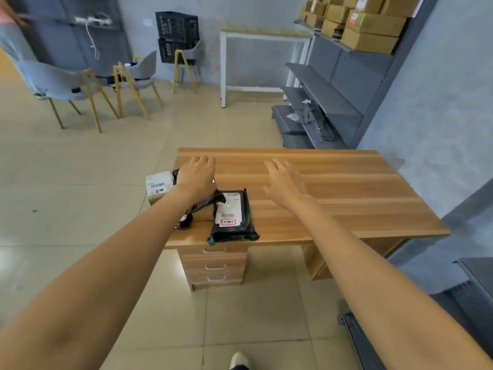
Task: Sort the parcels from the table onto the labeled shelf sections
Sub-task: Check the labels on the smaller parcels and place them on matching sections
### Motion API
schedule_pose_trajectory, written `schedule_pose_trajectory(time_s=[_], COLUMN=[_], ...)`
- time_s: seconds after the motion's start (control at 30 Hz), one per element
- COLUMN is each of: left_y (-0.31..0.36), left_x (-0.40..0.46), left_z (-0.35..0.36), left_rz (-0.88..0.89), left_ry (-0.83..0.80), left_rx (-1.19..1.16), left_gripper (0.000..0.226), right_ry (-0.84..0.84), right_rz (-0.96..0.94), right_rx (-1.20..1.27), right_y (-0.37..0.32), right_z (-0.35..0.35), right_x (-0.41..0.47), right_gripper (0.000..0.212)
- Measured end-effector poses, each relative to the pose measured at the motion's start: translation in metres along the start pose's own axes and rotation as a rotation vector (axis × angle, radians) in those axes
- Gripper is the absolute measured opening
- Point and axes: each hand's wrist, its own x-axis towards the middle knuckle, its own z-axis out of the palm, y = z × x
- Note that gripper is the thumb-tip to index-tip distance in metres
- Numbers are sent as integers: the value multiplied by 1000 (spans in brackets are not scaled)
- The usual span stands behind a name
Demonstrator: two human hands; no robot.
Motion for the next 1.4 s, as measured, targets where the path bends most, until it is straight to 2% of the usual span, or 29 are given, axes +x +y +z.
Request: schedule_pose_trajectory(time_s=[0.3, 0.4, 0.6, 0.77, 0.9, 1.07, 1.13, 1.3, 1.4], left_y=[-41, -51, -69, -81, -85, -91, -93, -98, -102], left_x=[54, 59, 68, 78, 85, 103, 108, 121, 129], left_z=[25, 40, 65, 93, 115, 144, 151, 174, 184], left_rz=[-239, -351, -561, -555, -586, -949, -1037, -1104, -1152], left_ry=[-58, -64, -79, -174, -245, -259, -291, -334, -322], left_rx=[-41, -196, -513, -456, -535, -961, -1067, -1185, -1214], left_gripper=[52, 54, 41, 29, 45, 42, 46, 52, 70], right_ry=[-40, -79, -167, -231, -274, -293, -309, -319, -324], right_rz=[-121, -149, -181, -180, -157, -184, -183, -180, -172], right_rx=[95, 99, 146, 162, 149, 131, 132, 134, 136], right_y=[6, 1, -16, -29, -37, -46, -49, -50, -51], right_z=[40, 57, 90, 114, 130, 149, 155, 172, 181], right_x=[94, 110, 134, 156, 167, 183, 188, 199, 204], right_gripper=[62, 62, 63, 64, 61, 61, 63, 61, 60])
